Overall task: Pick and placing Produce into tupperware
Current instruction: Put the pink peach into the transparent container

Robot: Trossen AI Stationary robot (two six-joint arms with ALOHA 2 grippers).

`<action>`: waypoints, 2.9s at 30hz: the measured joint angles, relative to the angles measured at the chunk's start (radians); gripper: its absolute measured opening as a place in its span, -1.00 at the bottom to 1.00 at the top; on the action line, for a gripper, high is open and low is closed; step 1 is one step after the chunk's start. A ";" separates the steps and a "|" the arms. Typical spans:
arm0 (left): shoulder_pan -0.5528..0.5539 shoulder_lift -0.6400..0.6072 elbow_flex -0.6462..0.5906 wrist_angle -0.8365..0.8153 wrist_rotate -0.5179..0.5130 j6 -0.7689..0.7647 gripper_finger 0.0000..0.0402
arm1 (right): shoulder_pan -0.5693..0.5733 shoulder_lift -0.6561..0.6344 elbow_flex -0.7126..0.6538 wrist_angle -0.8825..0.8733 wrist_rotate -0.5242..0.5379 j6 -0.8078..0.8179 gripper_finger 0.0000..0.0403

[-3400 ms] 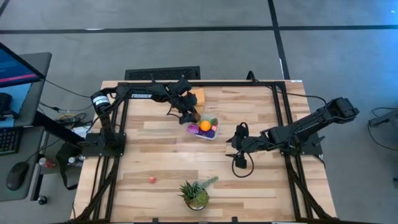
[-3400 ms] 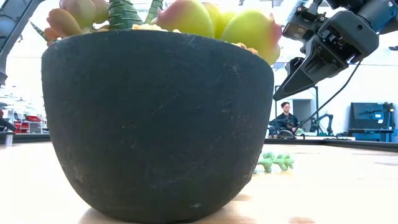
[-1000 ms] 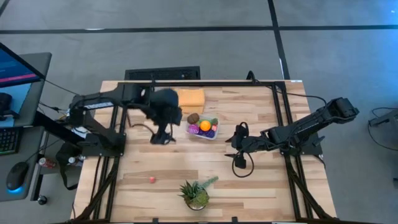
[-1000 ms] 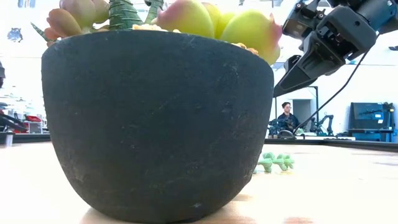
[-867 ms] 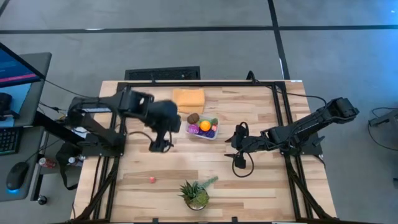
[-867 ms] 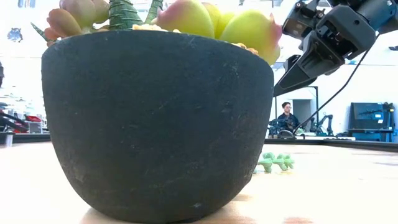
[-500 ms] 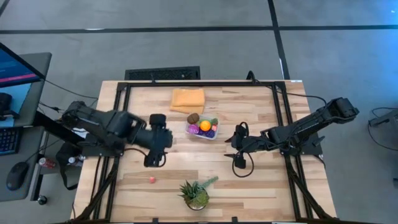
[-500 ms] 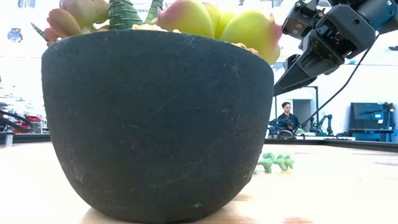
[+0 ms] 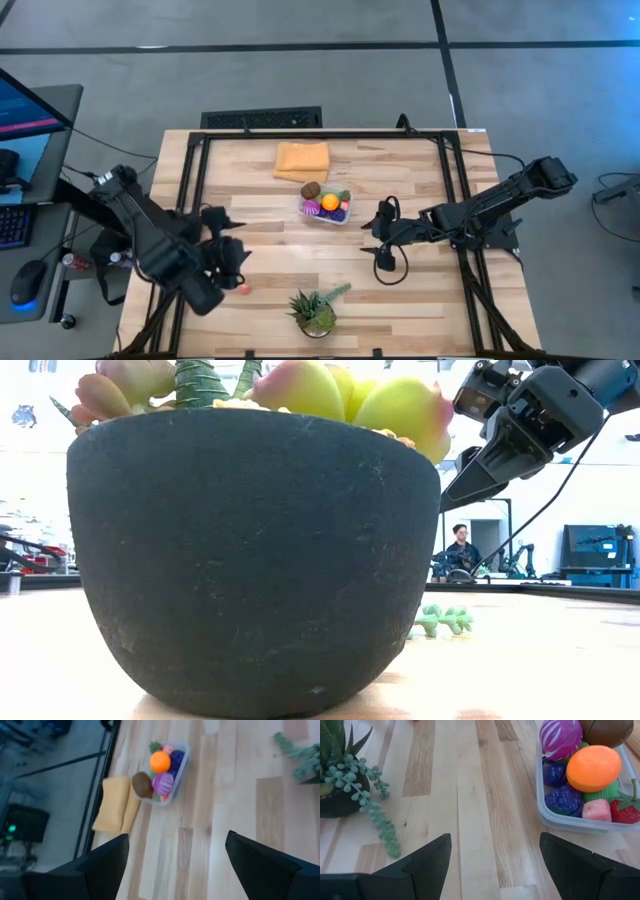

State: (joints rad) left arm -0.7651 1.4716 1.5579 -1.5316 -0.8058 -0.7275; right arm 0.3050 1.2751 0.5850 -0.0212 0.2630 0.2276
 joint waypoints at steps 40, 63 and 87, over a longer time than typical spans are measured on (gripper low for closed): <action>-0.023 -0.030 -0.449 0.506 0.297 -0.173 0.61 | 0.000 0.000 0.000 0.036 0.000 -0.044 0.47; -0.014 -0.030 -0.752 0.882 0.552 -0.205 0.61 | 0.000 0.000 0.000 0.056 0.000 -0.043 0.47; -0.014 -0.030 -0.827 0.983 0.559 -0.218 0.61 | 0.000 0.000 0.000 0.059 0.000 -0.045 0.47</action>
State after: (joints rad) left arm -0.7788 1.4418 0.7311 -0.5487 -0.2470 -0.9455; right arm 0.3050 1.2751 0.5854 0.0375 0.2634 0.1829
